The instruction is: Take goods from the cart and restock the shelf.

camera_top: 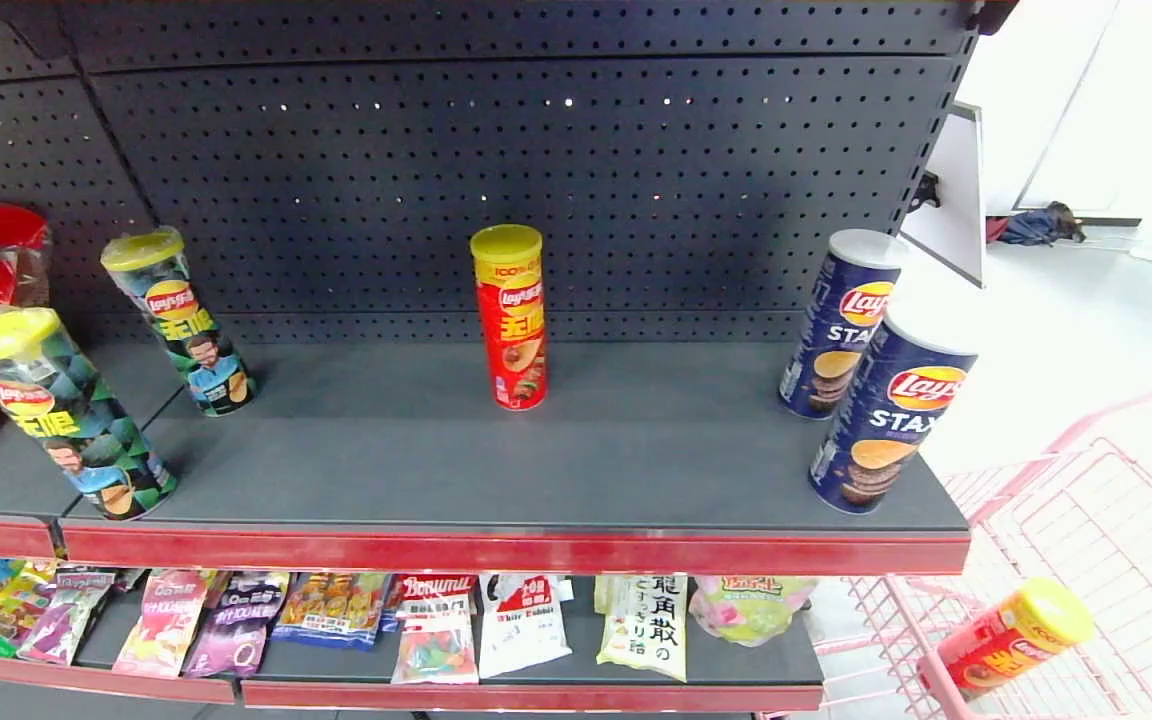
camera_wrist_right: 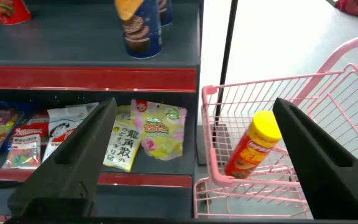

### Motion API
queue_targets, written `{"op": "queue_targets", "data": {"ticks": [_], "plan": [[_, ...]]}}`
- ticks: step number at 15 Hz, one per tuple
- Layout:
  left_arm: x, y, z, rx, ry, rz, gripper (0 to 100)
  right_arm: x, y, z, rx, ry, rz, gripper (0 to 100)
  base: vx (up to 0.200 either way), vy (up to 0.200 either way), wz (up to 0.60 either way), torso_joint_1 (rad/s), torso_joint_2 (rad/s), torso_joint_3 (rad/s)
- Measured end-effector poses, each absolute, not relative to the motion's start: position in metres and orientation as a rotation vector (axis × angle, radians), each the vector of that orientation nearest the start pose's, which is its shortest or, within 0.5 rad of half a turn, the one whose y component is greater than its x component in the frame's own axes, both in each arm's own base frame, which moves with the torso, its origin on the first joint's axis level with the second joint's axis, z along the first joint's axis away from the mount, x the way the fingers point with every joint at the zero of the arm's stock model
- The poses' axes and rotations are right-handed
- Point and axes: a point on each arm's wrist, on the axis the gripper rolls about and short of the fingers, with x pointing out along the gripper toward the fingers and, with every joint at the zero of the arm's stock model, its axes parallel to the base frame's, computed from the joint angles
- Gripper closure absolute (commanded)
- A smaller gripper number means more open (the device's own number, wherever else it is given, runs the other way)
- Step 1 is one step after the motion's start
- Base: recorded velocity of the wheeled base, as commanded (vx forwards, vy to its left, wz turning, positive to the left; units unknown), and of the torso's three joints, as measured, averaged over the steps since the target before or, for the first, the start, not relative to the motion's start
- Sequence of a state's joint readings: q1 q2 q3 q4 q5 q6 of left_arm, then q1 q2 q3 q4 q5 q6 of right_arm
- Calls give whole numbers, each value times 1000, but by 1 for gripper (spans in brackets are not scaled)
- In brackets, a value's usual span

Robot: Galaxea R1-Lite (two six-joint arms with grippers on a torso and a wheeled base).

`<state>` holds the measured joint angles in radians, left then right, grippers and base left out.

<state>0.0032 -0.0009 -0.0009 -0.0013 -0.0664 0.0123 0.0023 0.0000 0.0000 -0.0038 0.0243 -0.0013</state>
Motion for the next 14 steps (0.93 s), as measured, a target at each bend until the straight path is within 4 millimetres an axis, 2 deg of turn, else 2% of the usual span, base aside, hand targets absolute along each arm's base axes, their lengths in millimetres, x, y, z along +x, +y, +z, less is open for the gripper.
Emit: {"op": "queue_targets", "data": {"ticks": [1, 3, 14], "plan": [[-23, -2, 76, 13, -3, -63, 0, -23, 0, 76, -1, -4, 27, 0, 0, -200, 0, 2, -2, -2], [-23, -2, 76, 12, -2, -63, 0, -23, 0, 76, -1, -4, 27, 0, 0, 0, 0, 0, 0, 0], [-23, -2, 76, 9, -2, -63, 0, -23, 0, 76, -1, -4, 27, 0, 0, 0, -600, 1, 4, 4]]}}
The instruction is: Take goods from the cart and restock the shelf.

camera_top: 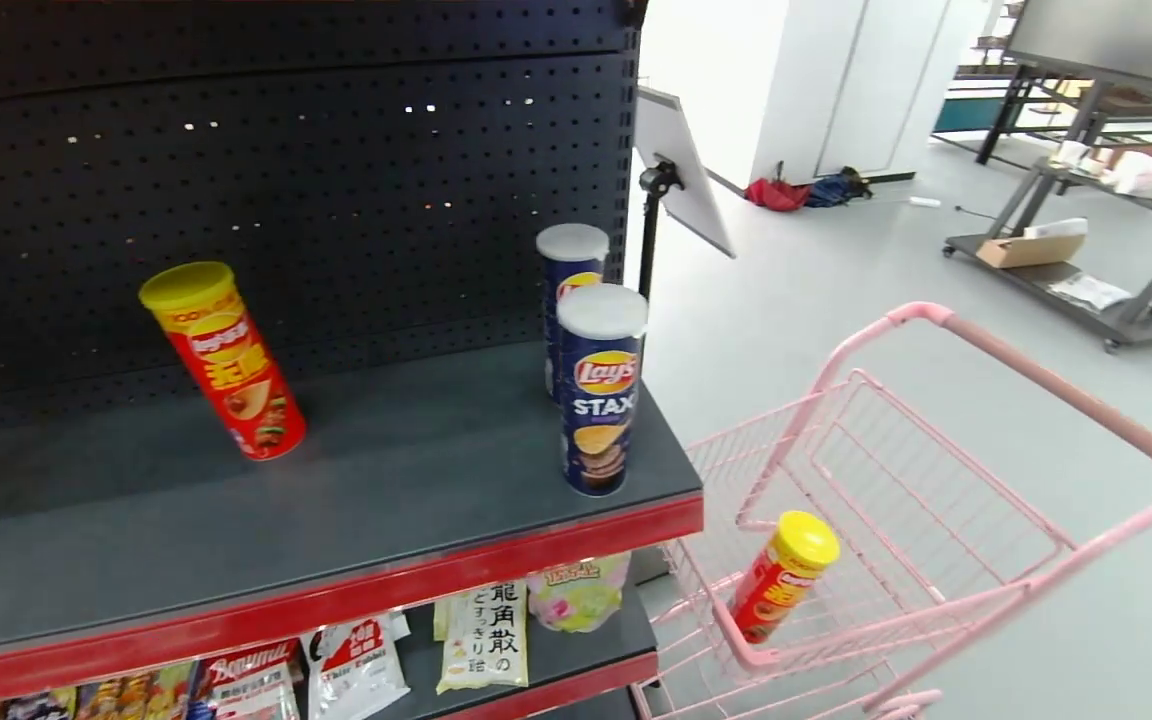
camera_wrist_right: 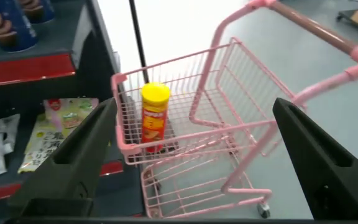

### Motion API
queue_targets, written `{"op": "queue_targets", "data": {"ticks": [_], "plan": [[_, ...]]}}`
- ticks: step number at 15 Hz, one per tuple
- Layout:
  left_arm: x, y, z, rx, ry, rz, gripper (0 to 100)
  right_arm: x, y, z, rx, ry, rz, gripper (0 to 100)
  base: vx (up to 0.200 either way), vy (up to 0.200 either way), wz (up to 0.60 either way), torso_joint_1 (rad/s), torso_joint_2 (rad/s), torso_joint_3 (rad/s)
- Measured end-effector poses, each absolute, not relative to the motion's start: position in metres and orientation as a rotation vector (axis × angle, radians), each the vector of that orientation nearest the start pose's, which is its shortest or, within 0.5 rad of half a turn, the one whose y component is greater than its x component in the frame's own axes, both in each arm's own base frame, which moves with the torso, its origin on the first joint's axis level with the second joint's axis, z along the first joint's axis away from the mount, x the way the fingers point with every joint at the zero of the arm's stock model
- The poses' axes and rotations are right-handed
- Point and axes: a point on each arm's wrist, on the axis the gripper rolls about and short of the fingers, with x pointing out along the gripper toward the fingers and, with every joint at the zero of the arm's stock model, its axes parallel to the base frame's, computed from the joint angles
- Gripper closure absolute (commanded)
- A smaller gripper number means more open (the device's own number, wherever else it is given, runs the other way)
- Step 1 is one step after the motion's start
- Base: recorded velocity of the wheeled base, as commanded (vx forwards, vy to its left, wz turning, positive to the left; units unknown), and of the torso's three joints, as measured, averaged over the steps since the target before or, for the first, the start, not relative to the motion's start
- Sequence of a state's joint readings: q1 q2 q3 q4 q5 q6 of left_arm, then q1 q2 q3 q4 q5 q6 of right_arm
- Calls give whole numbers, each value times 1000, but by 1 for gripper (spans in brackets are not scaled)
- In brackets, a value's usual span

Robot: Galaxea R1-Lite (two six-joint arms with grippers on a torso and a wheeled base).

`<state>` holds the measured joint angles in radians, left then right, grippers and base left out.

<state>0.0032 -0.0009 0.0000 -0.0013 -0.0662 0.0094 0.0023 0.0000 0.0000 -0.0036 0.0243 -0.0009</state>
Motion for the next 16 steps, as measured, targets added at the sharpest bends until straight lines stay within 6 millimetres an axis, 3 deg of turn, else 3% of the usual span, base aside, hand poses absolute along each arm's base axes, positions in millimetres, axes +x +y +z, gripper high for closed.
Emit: {"op": "queue_targets", "data": {"ticks": [7, 16], "plan": [[-23, -2, 76, 10, -2, -63, 0, -23, 0, 76, -1, -3, 24, 0, 0, 0, -86, 0, 0, 0], [-23, -2, 76, 9, -3, -64, 0, -23, 0, 76, 0, -4, 22, 0, 0, 0, 0, -134, 327, 186]]}}
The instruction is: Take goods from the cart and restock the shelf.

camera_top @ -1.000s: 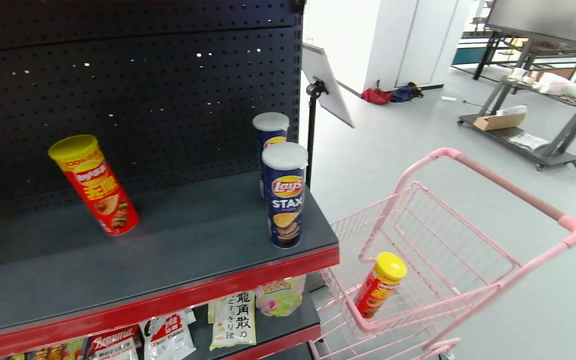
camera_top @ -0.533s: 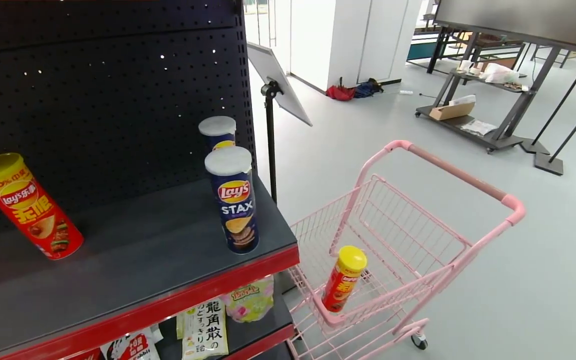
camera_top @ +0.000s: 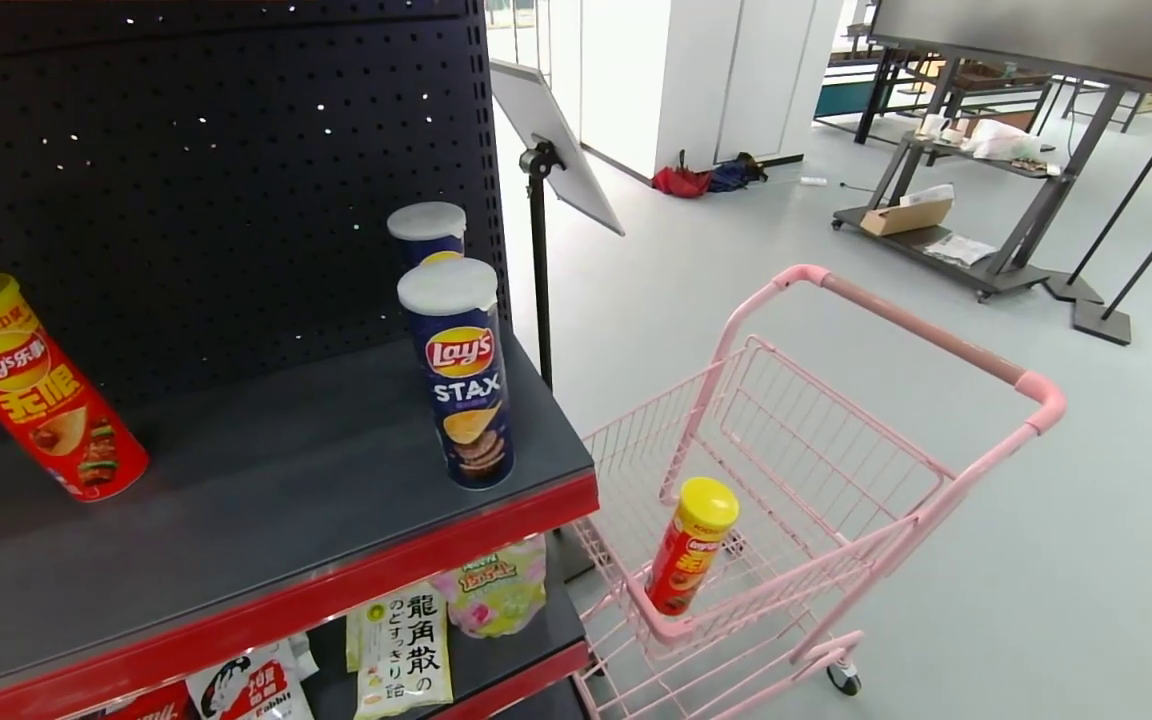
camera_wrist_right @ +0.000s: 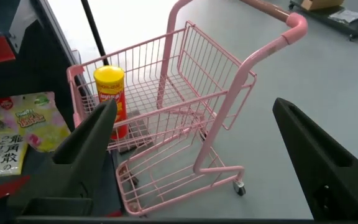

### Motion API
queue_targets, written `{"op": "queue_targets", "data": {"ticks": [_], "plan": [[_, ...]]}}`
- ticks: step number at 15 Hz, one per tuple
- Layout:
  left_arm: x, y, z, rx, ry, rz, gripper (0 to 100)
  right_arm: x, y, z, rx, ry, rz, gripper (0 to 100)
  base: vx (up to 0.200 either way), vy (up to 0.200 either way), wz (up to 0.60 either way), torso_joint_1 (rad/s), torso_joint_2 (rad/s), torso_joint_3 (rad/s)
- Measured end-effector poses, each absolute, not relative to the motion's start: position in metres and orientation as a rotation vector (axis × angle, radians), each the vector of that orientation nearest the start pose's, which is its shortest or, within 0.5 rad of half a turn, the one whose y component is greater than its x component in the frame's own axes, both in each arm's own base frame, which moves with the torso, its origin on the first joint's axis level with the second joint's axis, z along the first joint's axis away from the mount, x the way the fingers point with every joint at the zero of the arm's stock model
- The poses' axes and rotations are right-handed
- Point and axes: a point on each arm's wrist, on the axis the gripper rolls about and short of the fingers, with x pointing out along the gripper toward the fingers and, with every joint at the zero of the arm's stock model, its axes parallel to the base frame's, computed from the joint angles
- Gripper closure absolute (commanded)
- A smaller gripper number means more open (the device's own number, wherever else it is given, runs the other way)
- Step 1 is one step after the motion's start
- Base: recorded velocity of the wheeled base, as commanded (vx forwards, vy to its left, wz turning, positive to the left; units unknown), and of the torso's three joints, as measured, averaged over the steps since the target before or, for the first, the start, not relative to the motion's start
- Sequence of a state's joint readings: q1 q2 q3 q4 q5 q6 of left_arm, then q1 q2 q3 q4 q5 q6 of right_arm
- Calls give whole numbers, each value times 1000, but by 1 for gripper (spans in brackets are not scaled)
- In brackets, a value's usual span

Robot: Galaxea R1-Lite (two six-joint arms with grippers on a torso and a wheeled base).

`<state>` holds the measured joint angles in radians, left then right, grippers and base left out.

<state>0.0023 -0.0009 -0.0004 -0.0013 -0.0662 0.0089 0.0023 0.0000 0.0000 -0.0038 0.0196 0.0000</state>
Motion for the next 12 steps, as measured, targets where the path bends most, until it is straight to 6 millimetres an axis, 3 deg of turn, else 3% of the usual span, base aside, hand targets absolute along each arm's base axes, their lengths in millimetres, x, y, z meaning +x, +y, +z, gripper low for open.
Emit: {"op": "queue_targets", "data": {"ticks": [12], "plan": [[-23, -2, 76, 8, -2, -63, 0, -23, 0, 76, 0, -4, 22, 0, 0, 0, 0, -143, 372, 222]]}}
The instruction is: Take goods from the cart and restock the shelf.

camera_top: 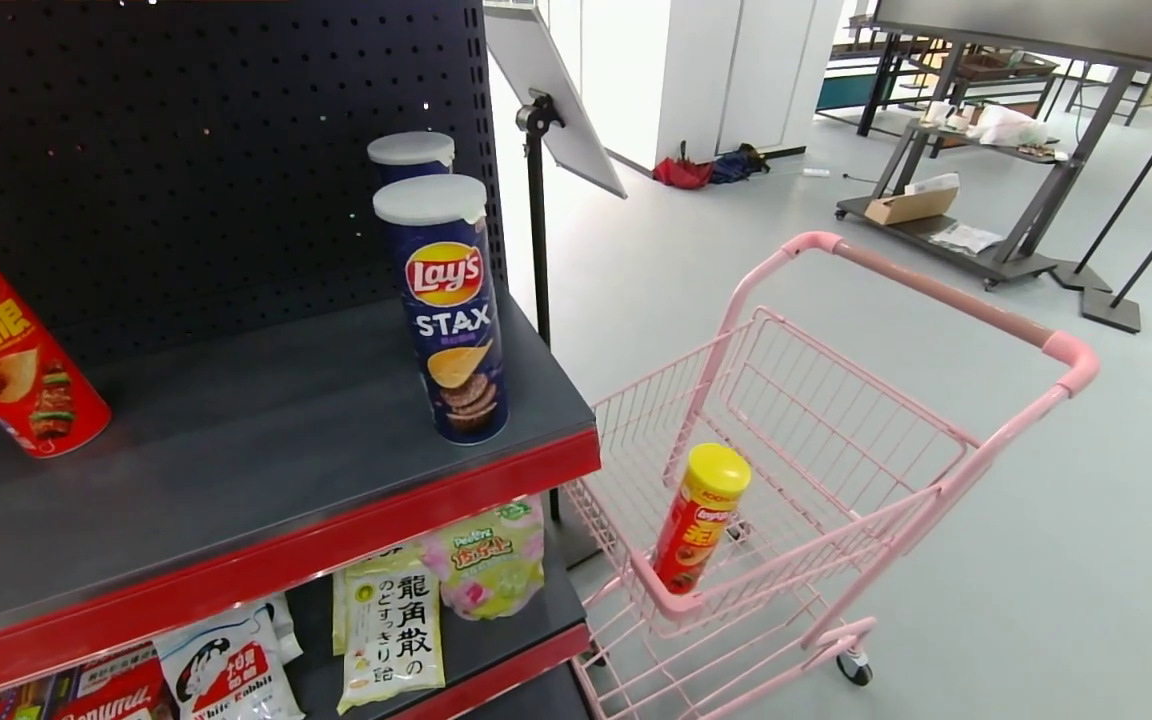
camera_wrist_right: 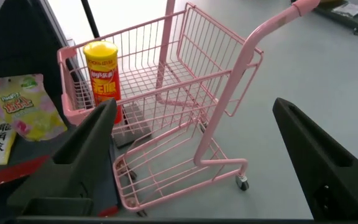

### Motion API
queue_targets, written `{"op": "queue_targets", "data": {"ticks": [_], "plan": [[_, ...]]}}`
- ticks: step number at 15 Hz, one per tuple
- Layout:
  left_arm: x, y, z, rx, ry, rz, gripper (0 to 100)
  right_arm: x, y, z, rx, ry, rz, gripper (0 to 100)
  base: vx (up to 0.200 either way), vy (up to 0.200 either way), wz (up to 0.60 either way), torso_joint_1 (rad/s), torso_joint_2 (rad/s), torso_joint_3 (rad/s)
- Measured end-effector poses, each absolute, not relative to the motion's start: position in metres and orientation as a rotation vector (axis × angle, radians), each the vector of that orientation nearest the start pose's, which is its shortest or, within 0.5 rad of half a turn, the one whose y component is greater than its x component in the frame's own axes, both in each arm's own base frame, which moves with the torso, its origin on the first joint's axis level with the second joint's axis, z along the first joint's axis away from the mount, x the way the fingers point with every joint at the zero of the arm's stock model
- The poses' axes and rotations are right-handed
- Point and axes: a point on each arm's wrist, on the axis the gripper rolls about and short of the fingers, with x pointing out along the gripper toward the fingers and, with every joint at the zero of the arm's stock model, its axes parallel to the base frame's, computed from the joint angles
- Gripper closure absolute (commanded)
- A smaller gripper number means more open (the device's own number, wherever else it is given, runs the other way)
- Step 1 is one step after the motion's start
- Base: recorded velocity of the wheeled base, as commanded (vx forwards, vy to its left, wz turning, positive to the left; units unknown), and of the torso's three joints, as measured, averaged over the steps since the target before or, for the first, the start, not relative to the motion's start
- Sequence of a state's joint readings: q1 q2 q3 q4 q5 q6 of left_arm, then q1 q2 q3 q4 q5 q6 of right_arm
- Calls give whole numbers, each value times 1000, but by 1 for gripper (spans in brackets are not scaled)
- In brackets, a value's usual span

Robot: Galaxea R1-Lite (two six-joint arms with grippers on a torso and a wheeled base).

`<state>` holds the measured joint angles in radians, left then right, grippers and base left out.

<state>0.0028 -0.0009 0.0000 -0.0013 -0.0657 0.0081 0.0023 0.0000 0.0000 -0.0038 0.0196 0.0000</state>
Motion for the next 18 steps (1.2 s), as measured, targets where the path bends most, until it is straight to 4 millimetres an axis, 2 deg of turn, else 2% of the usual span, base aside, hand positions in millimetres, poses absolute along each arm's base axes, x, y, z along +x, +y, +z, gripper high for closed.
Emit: {"op": "queue_targets", "data": {"ticks": [4, 9, 10, 11, 13, 14, 16, 18], "plan": [[-23, -2, 75, 8, -1, -63, 0, -23, 0, 76, -1, -3, 22, 0, 0, 0, 0, -157, 459, 286], [-23, -2, 76, 9, -2, -63, 0, -22, 0, 76, -24, 9, 13, 0, 0, 0, 0, -22, 71, 49], [-23, -2, 76, 10, -3, -63, 0, -22, 0, 82, -24, 4, 10, 0, 0, 0, 0, 0, 0, 0], [-23, -2, 76, 11, -3, -63, 0, -23, 0, 95, -4, -10, 13, 0, 0, 0, 0, 0, 0, 0], [-23, -2, 76, 11, -3, -63, 0, -20, 1, 148, 47, -50, 70, 0, 0, 0, 0, 0, 0, 0], [-23, -2, 76, 11, -3, -63, 0, -11, 2, 174, 49, -35, 114, 0, 0, 0, 0, 0, 0, 0], [-23, -2, 76, 11, -3, -63, 0, 28, 5, 207, 60, 55, 203, 0, 0, 0, 0, 0, 0, 0], [-23, -2, 76, 13, -3, -63, 0, 79, 13, 215, 78, 152, 304, 0, 0, 0, 0, 0, 0, 0]]}}
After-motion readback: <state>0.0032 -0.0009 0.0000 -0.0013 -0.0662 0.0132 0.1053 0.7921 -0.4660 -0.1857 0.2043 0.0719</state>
